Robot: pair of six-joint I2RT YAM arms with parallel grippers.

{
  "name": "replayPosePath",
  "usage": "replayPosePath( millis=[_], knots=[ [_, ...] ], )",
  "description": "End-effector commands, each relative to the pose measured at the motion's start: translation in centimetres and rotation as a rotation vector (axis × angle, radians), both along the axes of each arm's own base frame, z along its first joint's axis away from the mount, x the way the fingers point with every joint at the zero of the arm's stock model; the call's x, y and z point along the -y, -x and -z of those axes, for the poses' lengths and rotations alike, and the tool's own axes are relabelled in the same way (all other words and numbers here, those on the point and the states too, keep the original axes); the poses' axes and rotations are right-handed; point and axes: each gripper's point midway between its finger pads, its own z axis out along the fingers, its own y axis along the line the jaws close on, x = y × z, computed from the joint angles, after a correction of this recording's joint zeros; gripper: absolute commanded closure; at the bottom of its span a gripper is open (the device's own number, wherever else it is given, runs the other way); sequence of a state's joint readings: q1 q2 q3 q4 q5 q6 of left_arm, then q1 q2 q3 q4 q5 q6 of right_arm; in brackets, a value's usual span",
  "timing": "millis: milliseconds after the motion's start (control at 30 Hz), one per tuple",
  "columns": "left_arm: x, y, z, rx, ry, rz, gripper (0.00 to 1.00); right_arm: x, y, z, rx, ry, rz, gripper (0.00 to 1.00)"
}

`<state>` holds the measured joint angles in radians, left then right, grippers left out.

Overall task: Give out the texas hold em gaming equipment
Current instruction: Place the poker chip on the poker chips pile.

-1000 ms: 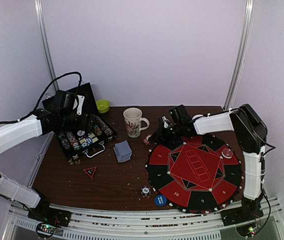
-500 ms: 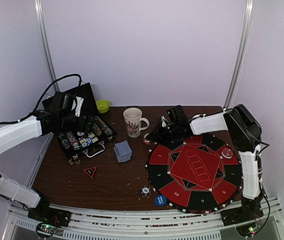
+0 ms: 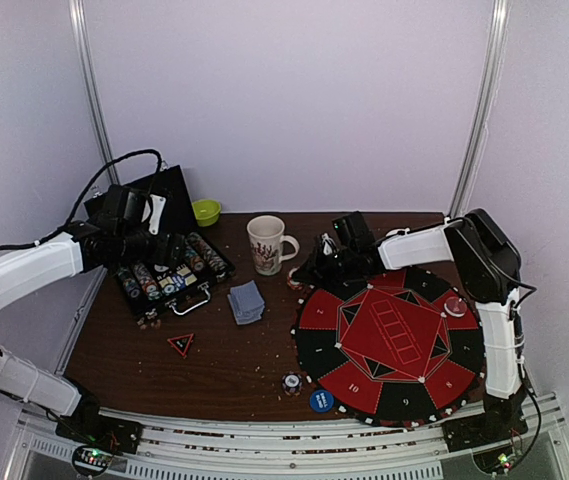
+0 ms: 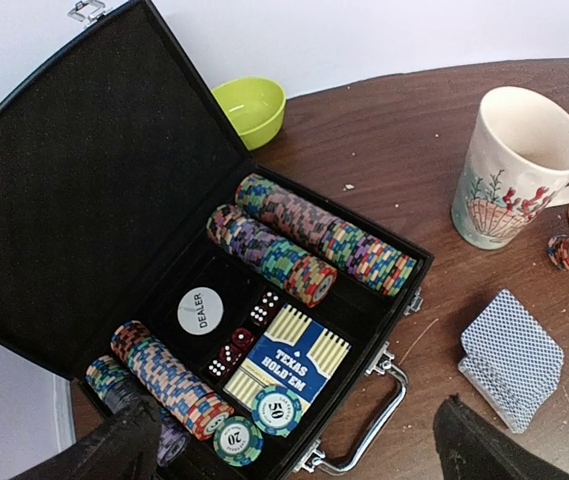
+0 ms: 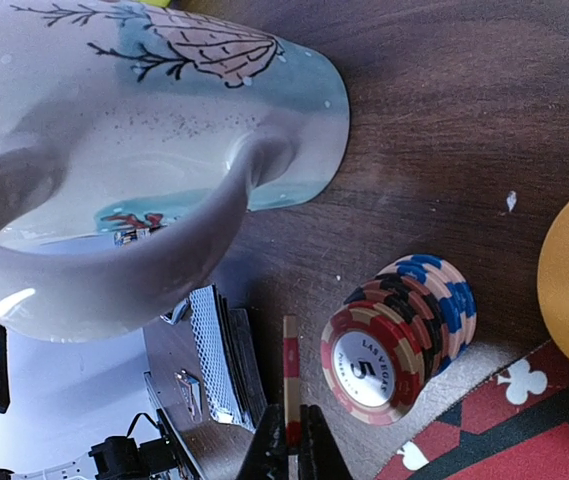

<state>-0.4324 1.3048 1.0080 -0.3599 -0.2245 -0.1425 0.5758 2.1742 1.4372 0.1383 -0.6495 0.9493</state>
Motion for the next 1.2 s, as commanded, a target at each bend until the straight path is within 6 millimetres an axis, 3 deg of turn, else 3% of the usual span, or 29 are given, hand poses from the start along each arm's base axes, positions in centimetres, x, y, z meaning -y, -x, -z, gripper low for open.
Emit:
replayPosePath(
  millis=[0,1167],
  knots=[
    [-0.26,-0.29,-1.25,0.050,0.011,-0.004,0.02,0.72,0.04,0.61,-0.007,0.018,0.016,1.00],
    [-0.97,-0.04,-1.37,0.057,-0.011,-0.017,0.02,0.59,-0.78,1.10,-0.009,0.024,0.030,0.88]
  ],
)
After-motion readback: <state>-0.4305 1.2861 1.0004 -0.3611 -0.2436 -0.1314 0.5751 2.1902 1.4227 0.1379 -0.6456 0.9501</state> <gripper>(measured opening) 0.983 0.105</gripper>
